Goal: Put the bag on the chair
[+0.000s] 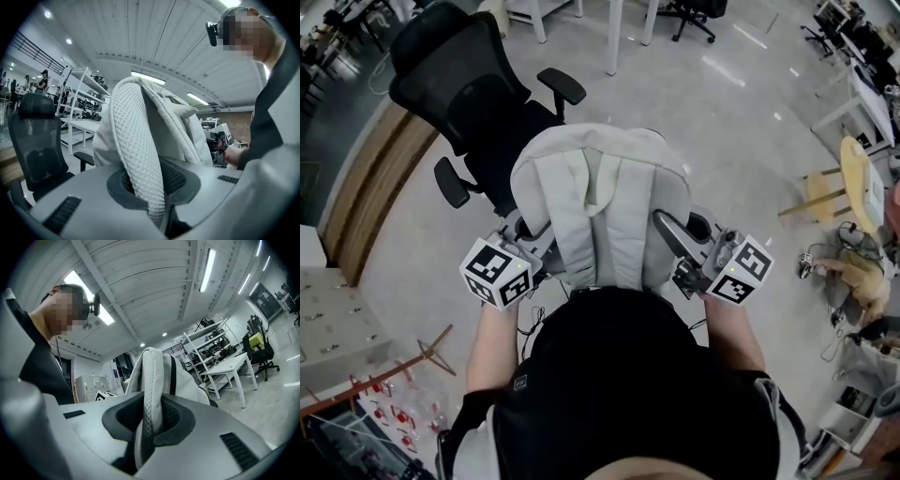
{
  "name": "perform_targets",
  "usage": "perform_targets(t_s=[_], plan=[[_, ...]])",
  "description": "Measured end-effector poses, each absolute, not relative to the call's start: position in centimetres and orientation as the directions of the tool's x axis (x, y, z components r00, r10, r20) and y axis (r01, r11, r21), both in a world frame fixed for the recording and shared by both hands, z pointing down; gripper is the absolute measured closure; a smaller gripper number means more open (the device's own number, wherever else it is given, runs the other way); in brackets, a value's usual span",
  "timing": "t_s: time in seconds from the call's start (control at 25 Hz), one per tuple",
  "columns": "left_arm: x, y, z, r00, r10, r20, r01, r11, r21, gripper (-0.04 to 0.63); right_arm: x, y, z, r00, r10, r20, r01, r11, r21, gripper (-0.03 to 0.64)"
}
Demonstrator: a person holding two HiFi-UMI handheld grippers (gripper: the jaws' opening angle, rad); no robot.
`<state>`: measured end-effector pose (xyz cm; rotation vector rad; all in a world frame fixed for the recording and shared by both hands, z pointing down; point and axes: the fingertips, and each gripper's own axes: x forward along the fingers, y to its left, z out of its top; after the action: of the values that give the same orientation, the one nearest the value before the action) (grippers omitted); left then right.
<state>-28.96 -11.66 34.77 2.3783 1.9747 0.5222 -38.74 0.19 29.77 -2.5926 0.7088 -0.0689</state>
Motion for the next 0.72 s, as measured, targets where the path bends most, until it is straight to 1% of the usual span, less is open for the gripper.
perform_targets(t_s=[0.4,0.56,0.72], plan=[[-28.2,1.3,32.6,0.236,0.948,0.214,0.942,-0.277,0.189,0.529,-37.3,13.8,27.4,0.807,-0.582,-0.097,-0.572,-0.730,-0.374,0.554],[-28.4,5.6,32.5,0.235,0.951,0.201,0.942,-0.274,0.196,0.529,-37.6,17.8,27.1,0.808,-0.583,-0.083,-0.569,-0.736,-0.368,0.554],[-28.5,9.1,33.0,0.191,0.960,0.205,0.947,-0.235,0.220,0.529,-37.9,21.1,27.3,0.830,-0.553,-0.066,-0.534,-0.758,-0.375,0.554]])
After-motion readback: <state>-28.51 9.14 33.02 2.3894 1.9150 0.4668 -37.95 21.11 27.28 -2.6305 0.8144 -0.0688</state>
